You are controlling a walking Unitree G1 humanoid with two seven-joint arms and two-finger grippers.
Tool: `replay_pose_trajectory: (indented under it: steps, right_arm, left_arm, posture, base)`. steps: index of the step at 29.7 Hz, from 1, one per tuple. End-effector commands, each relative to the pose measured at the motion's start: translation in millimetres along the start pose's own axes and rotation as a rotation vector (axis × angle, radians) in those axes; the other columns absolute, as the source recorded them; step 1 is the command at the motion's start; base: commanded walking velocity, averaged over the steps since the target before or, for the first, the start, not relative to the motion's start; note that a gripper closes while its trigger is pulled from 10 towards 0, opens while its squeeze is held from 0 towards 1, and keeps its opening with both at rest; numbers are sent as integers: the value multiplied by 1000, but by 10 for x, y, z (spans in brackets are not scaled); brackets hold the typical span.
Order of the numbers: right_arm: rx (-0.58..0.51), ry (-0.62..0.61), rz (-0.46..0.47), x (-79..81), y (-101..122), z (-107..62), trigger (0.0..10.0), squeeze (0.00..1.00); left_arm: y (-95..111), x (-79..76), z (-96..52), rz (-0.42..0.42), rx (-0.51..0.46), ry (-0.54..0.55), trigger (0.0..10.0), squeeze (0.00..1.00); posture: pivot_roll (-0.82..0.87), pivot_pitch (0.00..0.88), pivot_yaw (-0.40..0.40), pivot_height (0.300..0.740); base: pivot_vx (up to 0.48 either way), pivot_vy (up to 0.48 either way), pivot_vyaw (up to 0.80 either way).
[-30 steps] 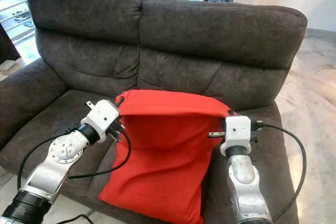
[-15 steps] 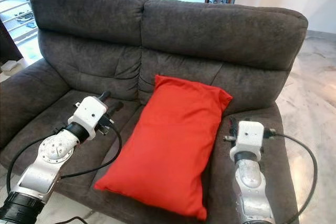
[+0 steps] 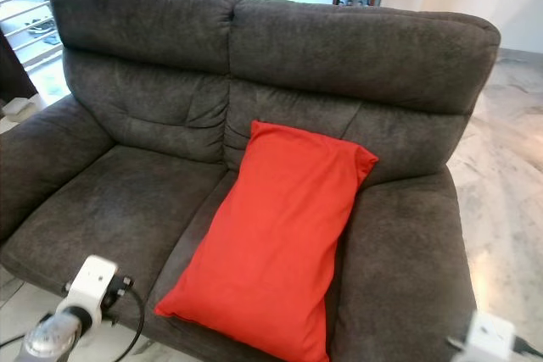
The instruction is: Move the pillow to the sofa from floor
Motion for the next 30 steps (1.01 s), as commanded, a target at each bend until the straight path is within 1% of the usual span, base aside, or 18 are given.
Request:
replay_pose_trajectory:
  steps: [1, 2, 3, 5, 8, 11, 12, 13, 14, 16, 17, 18, 19, 20, 22, 25, 28, 30]
  right_arm:
    - [56, -3, -42, -67, -221, -53, 10000, 0]
    - [79, 3, -60, -76, -303, -79, 10000, 0]
    - [125, 18, -86, -57, -448, -130, 10000, 0]
    - [149, 34, -109, -23, -534, -167, 10000, 0]
    - [199, 85, -159, 97, -708, -263, 10000, 0]
    - [230, 125, -227, 209, -832, -349, 10000, 0]
    - [253, 128, -205, 248, -893, -392, 10000, 0]
    - [253, 128, -205, 248, -893, -392, 10000, 0]
    - [286, 114, -158, 255, -959, -430, 10000, 0]
    - [300, 121, -144, 271, -989, -449, 10000, 0]
    - [299, 144, -169, 301, -1001, -464, 10000, 0]
    - [298, 177, -195, 347, -1022, -488, 10000, 0]
    - [299, 185, -199, 363, -1026, -494, 10000, 0]
    - [307, 212, -216, 399, -1040, -508, 10000, 0]
    - [308, 221, -223, 409, -1044, -512, 10000, 0]
    - [294, 263, -239, 475, -1002, -499, 10000, 0]
    - [273, 335, -247, 581, -937, -488, 10000, 0]
    - [249, 364, -285, 637, -882, -472, 10000, 0]
  left_arm:
    - [-201, -42, -55, -21, 61, -2, 10000, 0]
    - [-254, -76, -66, -23, 79, -10, 10000, 0]
    - [-345, -145, -80, -20, 110, -26, 10000, 0]
    - [-408, -184, -87, -20, 135, -32, 10000, 0]
    - [-551, -251, -112, -19, 203, -38, 10000, 0]
    - [-707, -299, -171, 13, 277, -71, 10000, 0]
    - [-809, -309, -221, 50, 329, -93, 10000, 0]
    - [-809, -309, -221, 50, 329, -93, 10000, 0]
    - [-919, -292, -280, 55, 392, -90, 10000, 0]
    - [-973, -284, -312, 52, 422, -85, 10000, 0]
    - [-1008, -291, -334, 63, 440, -88, 10000, 0]
    - [-1052, -307, -359, 53, 460, -81, 10000, 0]
    - [-1061, -313, -362, 41, 465, -74, 10000, 0]
    - [-1059, -333, -354, 16, 465, -60, 10000, 0]
    - [-1057, -341, -350, 10, 464, -57, 10000, 0]
    - [-1010, -416, -296, -18, 455, -55, 10000, 0]
    - [-981, -460, -268, 5, 451, -86, 10000, 0]
    - [-987, -472, -270, 39, 456, -100, 10000, 0]
  posture:
    - [-54, 77, 51, 740]
    - [-55, 73, 53, 740]
    - [-58, 58, 57, 740]
    - [-59, 38, 62, 740]
    - [-60, 3, 68, 740]
    - [-59, 0, 67, 740]
    - [-62, 0, 72, 740]
    - [-62, 0, 72, 740]
    - [-69, 0, 83, 740]
    - [-69, 0, 83, 740]
    - [-70, 0, 86, 740]
    - [-80, 0, 87, 740]
    - [-81, 0, 85, 740]
    - [-83, 0, 80, 740]
    - [-83, 0, 80, 740]
    - [-80, 0, 65, 740]
    - [-79, 0, 66, 740]
    - [-81, 0, 71, 740]
  base:
    - [0, 0, 0]
    - [0, 0, 0]
    - [0, 0, 0]
    - [0, 0, 0]
    - [0, 0, 0]
    - [0, 0, 0]
    - [0, 0, 0]
    - [0, 0, 0]
    - [0, 0, 0]
    - [0, 0, 0]
    - [0, 0, 0]
    - [0, 0, 0]
    - [0, 0, 0]
    - [0, 0, 0]
    - [0, 0, 0]
    - [0, 0, 0]
    - [0, 0, 0]
    - [0, 0, 0]
Point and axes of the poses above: a point about 5 cm out from each wrist's last joint towards the gripper, its own z axis pointing out of the wrist towards the gripper, its own y axis along the axis of the wrist's last joint, x = y × z, the point moved 2 cm from there along z, pointing out of the wrist towards the gripper, and after that the axes turned 5 degrees about -z, right-handed, at the moved point
